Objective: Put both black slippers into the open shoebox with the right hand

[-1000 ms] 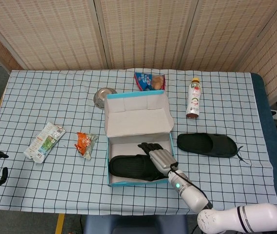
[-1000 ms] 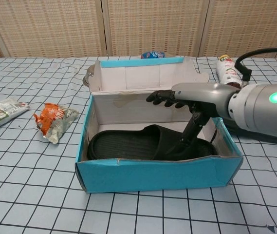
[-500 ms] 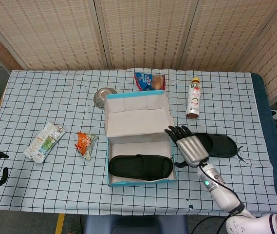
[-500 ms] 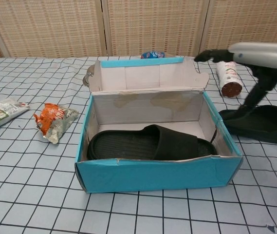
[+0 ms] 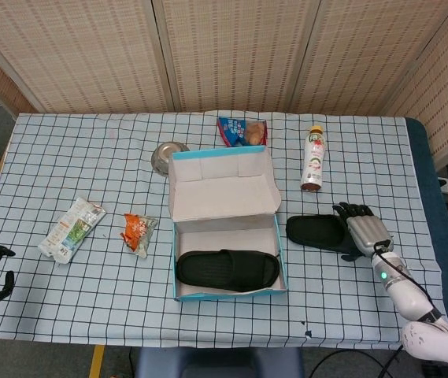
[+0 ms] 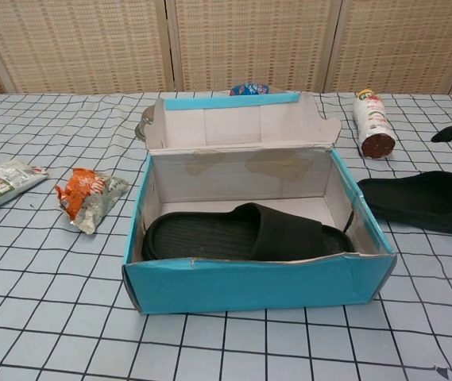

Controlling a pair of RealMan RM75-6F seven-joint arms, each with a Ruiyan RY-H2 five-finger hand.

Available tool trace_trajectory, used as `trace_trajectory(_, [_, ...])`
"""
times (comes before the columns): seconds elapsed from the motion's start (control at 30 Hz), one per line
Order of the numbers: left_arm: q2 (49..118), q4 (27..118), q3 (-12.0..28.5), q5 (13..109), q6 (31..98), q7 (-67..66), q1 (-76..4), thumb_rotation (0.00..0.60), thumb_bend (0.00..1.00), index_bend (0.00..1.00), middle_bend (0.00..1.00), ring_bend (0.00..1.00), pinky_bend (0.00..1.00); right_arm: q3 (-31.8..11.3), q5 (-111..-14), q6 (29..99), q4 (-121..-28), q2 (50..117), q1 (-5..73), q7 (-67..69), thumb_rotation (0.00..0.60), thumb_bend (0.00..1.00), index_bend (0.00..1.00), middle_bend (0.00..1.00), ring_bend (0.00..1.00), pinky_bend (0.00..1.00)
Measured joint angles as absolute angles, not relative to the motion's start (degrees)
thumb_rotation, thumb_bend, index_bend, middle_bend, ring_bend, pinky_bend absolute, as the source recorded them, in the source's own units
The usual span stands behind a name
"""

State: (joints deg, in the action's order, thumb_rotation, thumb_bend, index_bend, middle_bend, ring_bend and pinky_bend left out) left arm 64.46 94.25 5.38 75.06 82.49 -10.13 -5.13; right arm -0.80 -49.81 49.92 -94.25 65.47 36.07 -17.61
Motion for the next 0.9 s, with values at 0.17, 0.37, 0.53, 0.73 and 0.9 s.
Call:
trace_trajectory(0.17, [64.4,94.3,5.3,75.2,82.6,-10.0,-5.1,0.6,0.5,0.35,0.26,0.33,0.53,-1.0,-50.6,48.0,-85.2,70.0,35.5,-14.4,0.6,0.03,0.0,0.0,0.0,0.01])
trace_trajectory(0.37, [64.4,94.3,5.2,75.3,82.5,-10.2,-5.2,0.6,0.5,0.35,0.26,0.33,0.53,-1.5,-52.1,45.9,-79.0,74.2,34.8,-11.2,0.6,0.03,0.0,0.0,0.0,0.01])
trace_trajectory(0.53, [64.4,94.3,5.1,75.4,82.5,-10.2,-5.2,0.6,0.5,0.35,0.26,0.33,0.53,-1.9,-53.2,45.1,-75.4,76.8,34.2,-9.8,0.6,0.03,0.02,0.04,0.0,0.01])
trace_trajectory(0.73, [64.2,94.4,5.2,75.4,82.6,-10.0,-5.1,0.6,0.5,0.35,0.26,0.33,0.53,-2.3,-55.5,46.1,-71.9,79.4,33.1,-8.3,0.6,0.03,0.22,0.2,0.02,0.06])
trace_trajectory(0.9, [64.2,94.6,5.2,75.3,82.6,-10.0,-5.1,0.6,0.5,0.35,0.26,0.33,0.53,-2.7,-57.4,46.9,-70.9,80.0,32.1,-7.0,0.6,0.03,0.33,0.33,0.16,0.2])
